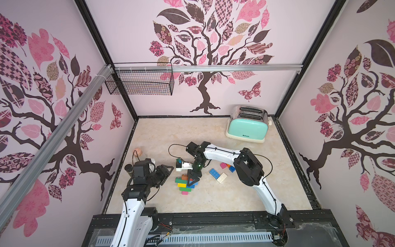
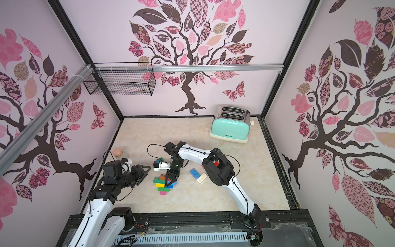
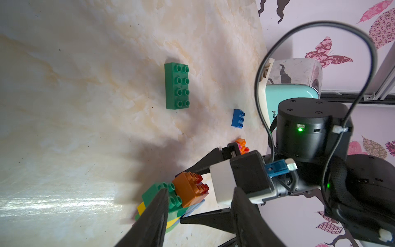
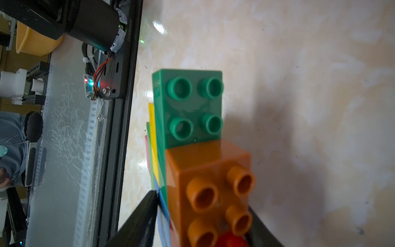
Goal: Assemble a heart with lego
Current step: Adjust the lego brick at the center of the board.
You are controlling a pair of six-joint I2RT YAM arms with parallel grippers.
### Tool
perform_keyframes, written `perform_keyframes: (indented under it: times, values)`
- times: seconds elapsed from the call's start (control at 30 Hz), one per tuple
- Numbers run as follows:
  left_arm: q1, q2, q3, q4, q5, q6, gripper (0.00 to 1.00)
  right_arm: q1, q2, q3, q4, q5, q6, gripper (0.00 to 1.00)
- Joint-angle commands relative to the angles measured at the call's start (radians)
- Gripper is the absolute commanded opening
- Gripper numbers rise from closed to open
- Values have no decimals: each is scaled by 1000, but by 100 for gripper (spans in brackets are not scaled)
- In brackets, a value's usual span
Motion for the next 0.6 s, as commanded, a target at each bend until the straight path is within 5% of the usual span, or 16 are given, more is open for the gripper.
perform_keyframes:
  times: [0.0,0.37,0.4,0.43,0.57]
  values:
    - [4,0,13,-8,-3,26,51,-8,13,33,9,15,31,59]
    - [6,-5,13,-13,-2,24,52,-17,45,90,65,64,98,70]
    - [6,-7,14,-13,-2,27,53,-20,42,92,65,65,100,93]
    - [6,-6,13,-15,-2,30,53,-22,37,95,60,65,100,99]
    - [6,8,14,-10,11,47,53,-31,-15,74,61,92,100,100]
